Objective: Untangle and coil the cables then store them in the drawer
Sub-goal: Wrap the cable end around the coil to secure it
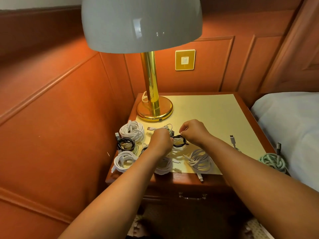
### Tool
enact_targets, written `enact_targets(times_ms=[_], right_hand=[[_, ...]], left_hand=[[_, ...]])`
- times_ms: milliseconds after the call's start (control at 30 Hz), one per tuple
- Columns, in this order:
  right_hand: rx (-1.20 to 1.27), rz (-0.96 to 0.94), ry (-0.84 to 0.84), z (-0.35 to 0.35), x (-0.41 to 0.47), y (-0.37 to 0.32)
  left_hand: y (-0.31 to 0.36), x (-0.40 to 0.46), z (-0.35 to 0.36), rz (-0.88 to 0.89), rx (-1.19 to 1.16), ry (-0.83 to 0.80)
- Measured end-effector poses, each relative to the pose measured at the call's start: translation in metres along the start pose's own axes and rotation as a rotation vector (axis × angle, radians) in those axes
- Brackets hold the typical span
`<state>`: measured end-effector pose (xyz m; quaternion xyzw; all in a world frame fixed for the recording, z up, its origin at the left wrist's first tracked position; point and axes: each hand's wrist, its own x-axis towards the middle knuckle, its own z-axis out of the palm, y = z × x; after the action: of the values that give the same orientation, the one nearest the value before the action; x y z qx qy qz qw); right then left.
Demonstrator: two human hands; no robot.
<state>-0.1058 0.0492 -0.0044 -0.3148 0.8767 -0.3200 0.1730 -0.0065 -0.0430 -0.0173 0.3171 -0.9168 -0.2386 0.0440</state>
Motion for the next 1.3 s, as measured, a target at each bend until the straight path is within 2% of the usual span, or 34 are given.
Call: enact_targets(times_ms=[200, 533, 733, 1167, 1300], right_hand=[[0.0, -0.007, 0.064, -0.01, -0.017, 0.001], [0.048, -0.014, 0.174, -0.046, -0.101, 0.001], [0.091, -0.01, 0.179, -0.063, -0.162, 0.001], [0.197, 0.11, 0.319, -0.055, -0.232, -0.01], [0.232, 0.167, 0.286, -0.037, -0.239, -0.005]], left_hand=[[0.007, -0.013, -0.01, 0.008, -0.044, 0.05], [0.042, -0.086, -0.046, -0.069, -0.511, 0.18], [0.05, -0.144, -0.064, -0.104, -0.588, 0.191], [0.04, -0.188, -0.071, 0.02, -0.696, 0.044], [0.032, -0.188, -0.052, -0.005, -0.77, 0.0]])
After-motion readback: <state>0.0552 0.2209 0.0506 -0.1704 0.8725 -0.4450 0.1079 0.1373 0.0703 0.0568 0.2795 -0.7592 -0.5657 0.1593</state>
